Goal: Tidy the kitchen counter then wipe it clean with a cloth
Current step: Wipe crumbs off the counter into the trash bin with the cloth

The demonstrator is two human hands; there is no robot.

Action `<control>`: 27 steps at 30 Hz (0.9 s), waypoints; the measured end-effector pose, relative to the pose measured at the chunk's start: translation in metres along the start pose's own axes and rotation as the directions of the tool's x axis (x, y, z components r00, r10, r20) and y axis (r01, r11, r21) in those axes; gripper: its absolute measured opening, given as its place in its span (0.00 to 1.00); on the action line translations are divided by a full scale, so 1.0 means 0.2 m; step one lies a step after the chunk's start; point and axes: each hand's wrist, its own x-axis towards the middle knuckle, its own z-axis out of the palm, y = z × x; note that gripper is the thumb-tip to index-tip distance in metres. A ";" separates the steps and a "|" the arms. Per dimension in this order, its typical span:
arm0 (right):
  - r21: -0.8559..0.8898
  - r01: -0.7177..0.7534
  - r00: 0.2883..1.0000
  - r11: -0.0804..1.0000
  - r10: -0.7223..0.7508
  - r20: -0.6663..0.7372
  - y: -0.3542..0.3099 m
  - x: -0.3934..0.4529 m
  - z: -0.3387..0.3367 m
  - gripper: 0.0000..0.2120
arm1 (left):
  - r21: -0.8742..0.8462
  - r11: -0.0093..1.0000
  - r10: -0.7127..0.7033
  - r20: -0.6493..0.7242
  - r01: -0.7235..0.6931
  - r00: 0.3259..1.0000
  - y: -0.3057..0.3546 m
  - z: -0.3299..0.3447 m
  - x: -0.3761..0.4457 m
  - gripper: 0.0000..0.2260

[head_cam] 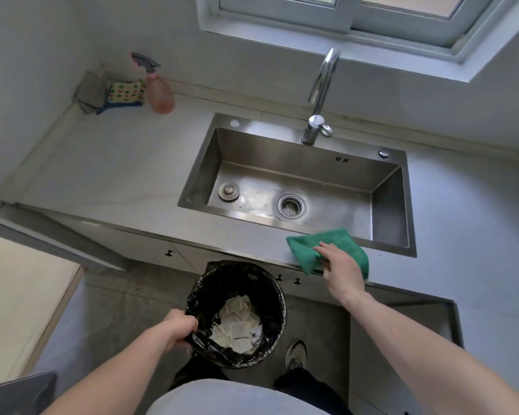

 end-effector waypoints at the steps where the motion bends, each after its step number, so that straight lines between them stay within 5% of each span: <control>1: 0.004 0.075 0.997 0.997 -0.075 -0.007 0.01 0.00 -0.02 0.27 | -0.013 1.000 -0.005 -0.004 0.005 1.000 0.00 0.07 -0.02 0.11; 8: -0.003 0.434 0.890 0.901 -0.428 0.158 -0.12 0.13 -0.04 0.23 | -0.100 0.994 -0.039 -0.056 0.034 0.998 0.09 0.52 -0.22 0.06; 12: -0.065 0.367 0.898 0.928 -0.336 0.285 -0.04 0.15 0.03 0.23 | -0.125 0.992 -0.042 -0.048 0.036 0.998 0.11 0.68 -0.30 0.07; 23: -0.166 0.203 0.962 0.965 -0.165 0.216 0.70 0.03 -0.24 0.26 | -0.093 0.996 -0.016 0.027 0.018 1.000 0.18 0.94 -0.35 0.11; 27: 0.089 0.023 1.000 0.996 -0.025 0.013 0.75 0.00 -0.41 0.21 | -0.048 0.999 0.017 0.046 -0.015 0.999 0.24 1.02 -0.39 0.11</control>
